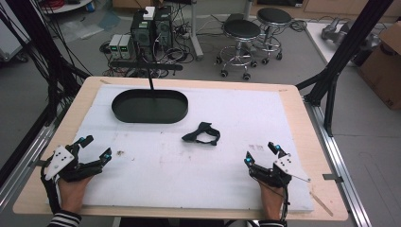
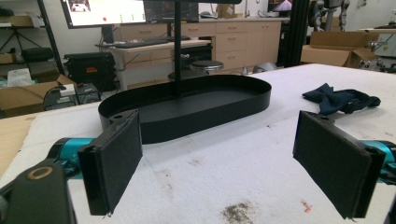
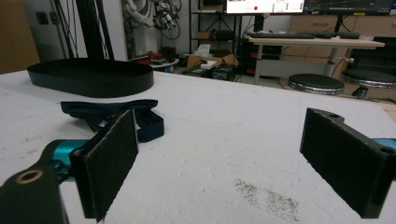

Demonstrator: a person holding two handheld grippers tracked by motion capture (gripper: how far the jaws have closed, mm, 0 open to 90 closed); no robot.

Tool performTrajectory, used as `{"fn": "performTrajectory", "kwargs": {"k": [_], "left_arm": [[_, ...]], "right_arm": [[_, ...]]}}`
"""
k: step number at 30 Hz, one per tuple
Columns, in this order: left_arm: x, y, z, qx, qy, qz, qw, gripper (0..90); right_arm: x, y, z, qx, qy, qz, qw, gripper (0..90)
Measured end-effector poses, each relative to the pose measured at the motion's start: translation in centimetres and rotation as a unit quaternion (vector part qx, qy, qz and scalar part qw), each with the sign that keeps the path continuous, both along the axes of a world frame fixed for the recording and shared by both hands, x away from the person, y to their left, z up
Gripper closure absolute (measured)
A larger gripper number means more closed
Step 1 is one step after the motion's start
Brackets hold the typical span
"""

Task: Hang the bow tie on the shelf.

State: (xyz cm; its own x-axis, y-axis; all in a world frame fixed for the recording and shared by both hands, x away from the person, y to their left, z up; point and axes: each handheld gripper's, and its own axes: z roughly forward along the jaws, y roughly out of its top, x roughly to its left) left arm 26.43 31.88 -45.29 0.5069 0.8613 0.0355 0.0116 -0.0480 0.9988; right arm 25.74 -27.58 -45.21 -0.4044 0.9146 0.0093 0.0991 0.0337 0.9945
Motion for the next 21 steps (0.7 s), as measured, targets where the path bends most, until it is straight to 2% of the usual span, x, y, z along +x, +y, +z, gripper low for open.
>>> {"fn": "performTrajectory", "kwargs": {"k": [14, 21], "left_arm": [[0.12, 0.07, 0.02, -0.002, 0.006, 0.001, 1.0, 16.1], [0.03, 0.06, 0.01, 0.001, 0.002, 0.0, 1.0, 16.1]], "right_arm": [[-0.06, -0.04, -0.02, 0.002, -0.003, 0.0, 1.0, 10.5], [-0.07, -0.03, -0.02, 0.003, -0.001, 0.0, 1.0, 10.5]]}}
